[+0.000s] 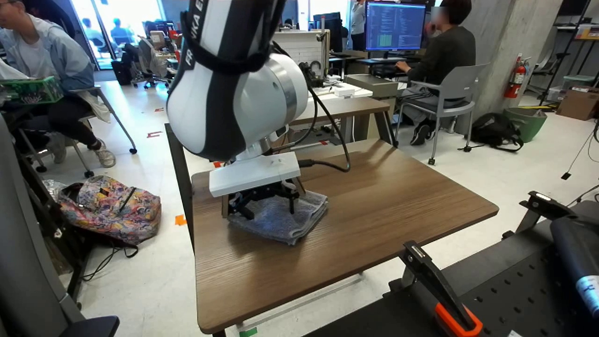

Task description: Move the towel from right to left.

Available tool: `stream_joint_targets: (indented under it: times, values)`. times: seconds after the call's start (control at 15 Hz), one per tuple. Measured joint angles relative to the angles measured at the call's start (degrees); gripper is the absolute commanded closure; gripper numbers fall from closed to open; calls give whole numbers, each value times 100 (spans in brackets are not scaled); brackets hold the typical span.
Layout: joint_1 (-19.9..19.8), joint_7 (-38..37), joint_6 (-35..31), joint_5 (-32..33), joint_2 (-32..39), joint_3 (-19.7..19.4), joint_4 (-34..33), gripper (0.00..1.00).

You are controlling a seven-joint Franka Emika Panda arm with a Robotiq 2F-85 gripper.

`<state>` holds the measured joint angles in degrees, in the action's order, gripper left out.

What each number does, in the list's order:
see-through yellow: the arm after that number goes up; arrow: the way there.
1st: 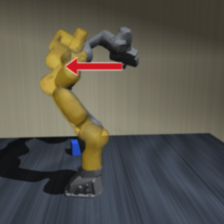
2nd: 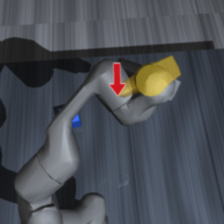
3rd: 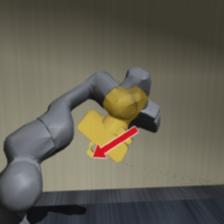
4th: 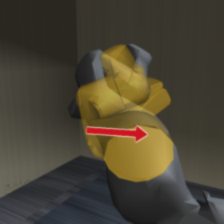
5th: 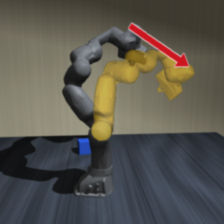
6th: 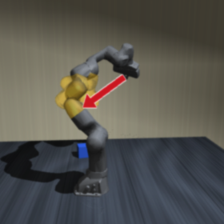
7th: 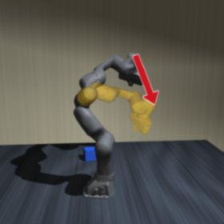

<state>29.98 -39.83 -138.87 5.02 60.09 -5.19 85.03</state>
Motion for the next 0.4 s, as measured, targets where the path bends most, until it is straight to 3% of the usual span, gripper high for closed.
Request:
stream_joint_targets:
  times: [0.4]
  values:
    - [204,-11,-331,164,-1206,-4,1142,0]
